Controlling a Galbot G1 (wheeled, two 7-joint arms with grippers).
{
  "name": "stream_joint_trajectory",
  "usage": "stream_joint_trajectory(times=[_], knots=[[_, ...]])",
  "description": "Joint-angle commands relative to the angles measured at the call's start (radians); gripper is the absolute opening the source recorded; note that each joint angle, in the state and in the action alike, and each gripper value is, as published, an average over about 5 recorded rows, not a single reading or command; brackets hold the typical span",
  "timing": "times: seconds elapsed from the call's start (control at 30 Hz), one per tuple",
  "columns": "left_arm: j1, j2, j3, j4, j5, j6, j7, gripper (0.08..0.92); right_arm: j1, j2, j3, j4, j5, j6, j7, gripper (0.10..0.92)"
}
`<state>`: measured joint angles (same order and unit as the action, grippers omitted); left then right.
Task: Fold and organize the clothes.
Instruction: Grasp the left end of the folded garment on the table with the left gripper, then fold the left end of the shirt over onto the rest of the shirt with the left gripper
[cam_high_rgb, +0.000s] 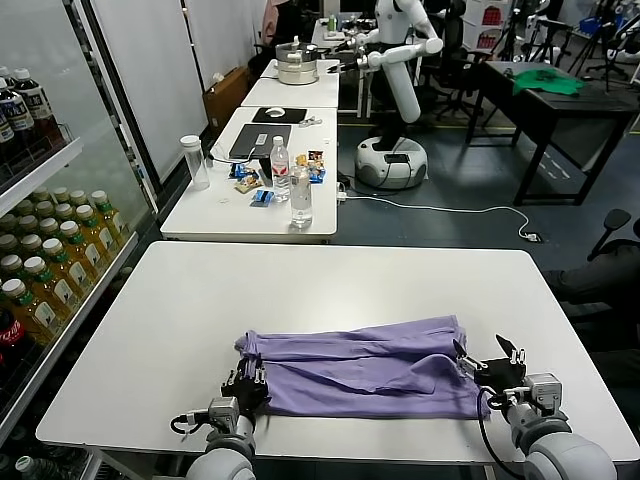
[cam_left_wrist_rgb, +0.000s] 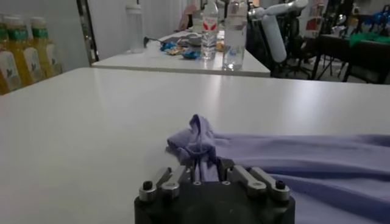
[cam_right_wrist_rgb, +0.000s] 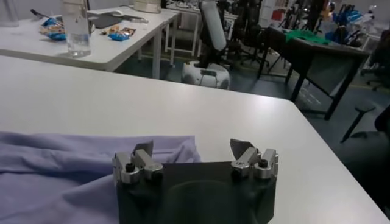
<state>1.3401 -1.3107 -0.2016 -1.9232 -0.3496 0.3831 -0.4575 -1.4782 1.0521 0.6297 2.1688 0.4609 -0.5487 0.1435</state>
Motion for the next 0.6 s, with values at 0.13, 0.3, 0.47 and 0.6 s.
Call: stream_joint_trajectory(times=[0.13, 0.3, 0.47, 0.6], knots=[[-0.029, 0.118, -0.164, -0.049, -0.118, -0.011, 0.027, 0.152, -0.007, -0.008, 0.015, 0.018, 0.016, 0.000, 0.003, 0.823], [-0.040, 0.270, -0.324, -0.095, -0.202, -0.012, 0.061, 0.122, -0.008, -0.013, 0.028, 0.024, 0.026, 0.001, 0.004, 0.823], [-0.029, 0.383, -0.467, -0.129, -0.368, 0.000, 0.091, 0.122, -0.008, -0.013, 0.034, 0.030, 0.030, 0.002, 0.005, 0.823], [-0.013, 0.381, -0.503, -0.245, -0.628, 0.024, 0.100, 0.122, -0.011, -0.010, 0.036, 0.036, 0.029, 0.002, 0.005, 0.823]])
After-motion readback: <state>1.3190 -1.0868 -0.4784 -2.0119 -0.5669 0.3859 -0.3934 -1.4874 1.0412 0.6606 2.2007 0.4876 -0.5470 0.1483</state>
